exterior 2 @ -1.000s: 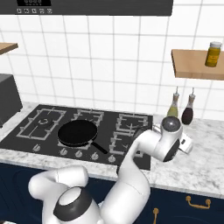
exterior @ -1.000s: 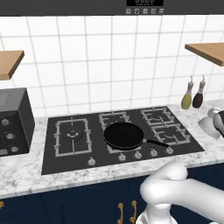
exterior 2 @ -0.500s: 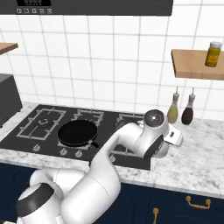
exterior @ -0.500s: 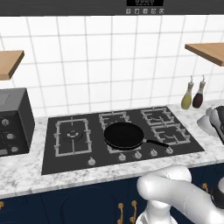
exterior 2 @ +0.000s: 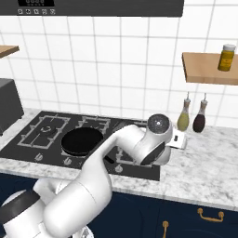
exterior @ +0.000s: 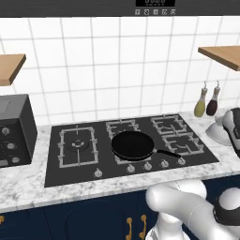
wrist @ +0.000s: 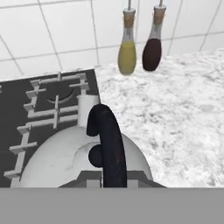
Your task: Pick the kettle from the counter and place it on a stove burner. Then turn the burner on.
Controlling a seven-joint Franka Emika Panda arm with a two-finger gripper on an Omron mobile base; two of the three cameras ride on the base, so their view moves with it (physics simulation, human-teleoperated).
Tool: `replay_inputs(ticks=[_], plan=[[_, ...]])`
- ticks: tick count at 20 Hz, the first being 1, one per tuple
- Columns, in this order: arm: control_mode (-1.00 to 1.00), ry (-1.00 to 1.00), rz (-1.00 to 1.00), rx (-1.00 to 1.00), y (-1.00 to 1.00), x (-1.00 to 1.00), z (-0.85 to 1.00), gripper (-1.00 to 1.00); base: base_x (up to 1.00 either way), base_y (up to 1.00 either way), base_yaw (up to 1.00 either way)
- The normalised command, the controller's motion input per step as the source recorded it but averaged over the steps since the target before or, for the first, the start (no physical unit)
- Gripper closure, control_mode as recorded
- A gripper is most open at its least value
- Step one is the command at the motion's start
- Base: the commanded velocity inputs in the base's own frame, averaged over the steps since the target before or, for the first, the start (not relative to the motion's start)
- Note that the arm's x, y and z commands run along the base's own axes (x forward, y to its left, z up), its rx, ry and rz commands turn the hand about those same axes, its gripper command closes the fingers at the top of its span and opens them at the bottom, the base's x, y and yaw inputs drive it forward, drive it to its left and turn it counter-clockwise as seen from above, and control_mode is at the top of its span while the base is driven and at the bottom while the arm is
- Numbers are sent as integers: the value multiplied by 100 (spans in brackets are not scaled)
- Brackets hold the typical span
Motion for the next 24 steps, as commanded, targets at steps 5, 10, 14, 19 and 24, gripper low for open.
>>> replay_inputs(ticks=[5,10,14,19,24], plan=[[-100,-1,19,-1,41,0,29,100,0,0,0],[-100,2,15,-1,37,10,22,100,0,0,0],[-100,12,2,-6,28,7,3,100,0,0,0],[-100,0,3,-5,27,19,-6,100,0,0,0],[-100,0,0,-6,24,42,-22,100,0,0,0]])
